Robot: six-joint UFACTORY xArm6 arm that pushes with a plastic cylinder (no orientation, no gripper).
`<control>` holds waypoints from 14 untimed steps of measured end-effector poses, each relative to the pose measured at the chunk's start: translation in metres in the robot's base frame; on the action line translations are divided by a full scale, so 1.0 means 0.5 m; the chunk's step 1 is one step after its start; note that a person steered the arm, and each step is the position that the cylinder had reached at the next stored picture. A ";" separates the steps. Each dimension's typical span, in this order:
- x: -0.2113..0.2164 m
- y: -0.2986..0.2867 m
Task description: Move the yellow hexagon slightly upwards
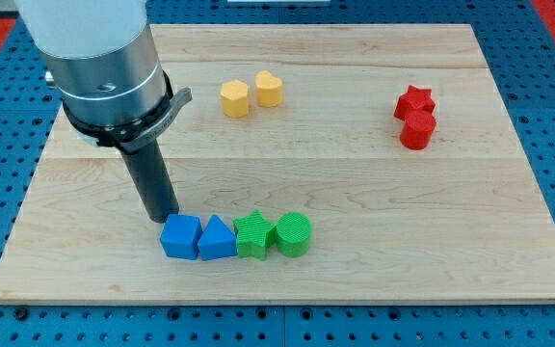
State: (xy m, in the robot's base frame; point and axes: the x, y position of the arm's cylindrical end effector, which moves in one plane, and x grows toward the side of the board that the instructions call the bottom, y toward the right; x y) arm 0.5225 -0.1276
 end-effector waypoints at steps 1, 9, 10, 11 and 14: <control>0.000 -0.001; -0.264 0.110; -0.268 0.110; -0.320 0.087; -0.259 0.065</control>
State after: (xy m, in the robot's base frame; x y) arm 0.3929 -0.0953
